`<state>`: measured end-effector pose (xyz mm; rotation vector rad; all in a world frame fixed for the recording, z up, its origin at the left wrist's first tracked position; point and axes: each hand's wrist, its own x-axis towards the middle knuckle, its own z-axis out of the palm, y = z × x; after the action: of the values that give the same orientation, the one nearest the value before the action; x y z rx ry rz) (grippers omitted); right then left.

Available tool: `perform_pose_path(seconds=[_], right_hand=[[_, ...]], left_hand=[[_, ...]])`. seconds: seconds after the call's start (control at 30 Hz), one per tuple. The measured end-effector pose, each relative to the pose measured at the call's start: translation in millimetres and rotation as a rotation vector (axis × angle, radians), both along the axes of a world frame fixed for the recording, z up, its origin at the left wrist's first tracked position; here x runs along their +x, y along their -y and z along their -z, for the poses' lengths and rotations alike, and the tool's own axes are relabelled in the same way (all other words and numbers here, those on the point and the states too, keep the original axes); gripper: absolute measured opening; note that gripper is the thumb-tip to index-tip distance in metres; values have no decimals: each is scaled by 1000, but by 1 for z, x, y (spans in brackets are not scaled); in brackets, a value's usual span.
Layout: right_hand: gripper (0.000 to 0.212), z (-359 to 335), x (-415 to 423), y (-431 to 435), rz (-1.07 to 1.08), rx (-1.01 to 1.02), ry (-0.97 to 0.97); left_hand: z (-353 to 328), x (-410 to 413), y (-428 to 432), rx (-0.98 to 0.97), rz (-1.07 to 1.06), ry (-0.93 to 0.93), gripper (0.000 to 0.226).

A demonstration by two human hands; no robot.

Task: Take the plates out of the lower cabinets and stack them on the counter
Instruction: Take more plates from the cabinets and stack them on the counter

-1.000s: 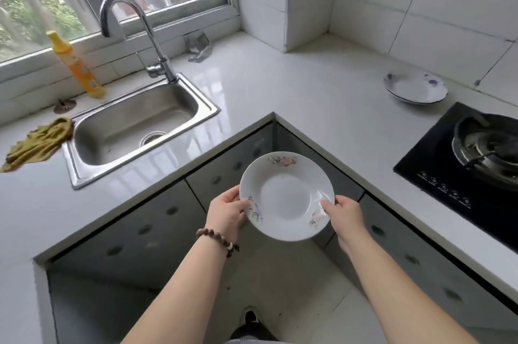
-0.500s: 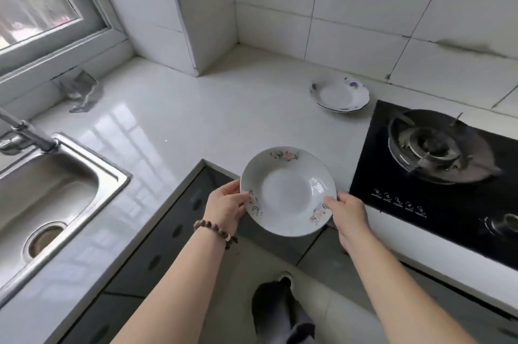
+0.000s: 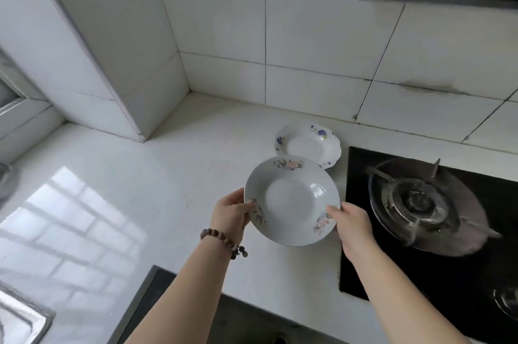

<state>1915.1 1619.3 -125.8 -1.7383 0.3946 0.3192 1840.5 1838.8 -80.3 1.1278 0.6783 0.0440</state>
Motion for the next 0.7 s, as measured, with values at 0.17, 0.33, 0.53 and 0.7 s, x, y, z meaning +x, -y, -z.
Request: perform_pose_path(seconds=[0.17,0.33,0.53,0.7], right_hand=[[13,-9,42,-8,38,11,-2],[14,-18,84,-19,118,-26,19],[16,-19,134,-28,161,-89,14],[19,-19,162,-25,139,-171,-5]], left_hand=[[-6,56,-10,39,35,-11,37],[-8,115,-21,114,72,-27,25],[0,177,-29,144,108,-69,35],[12,216,-32,222,181,-132,33]])
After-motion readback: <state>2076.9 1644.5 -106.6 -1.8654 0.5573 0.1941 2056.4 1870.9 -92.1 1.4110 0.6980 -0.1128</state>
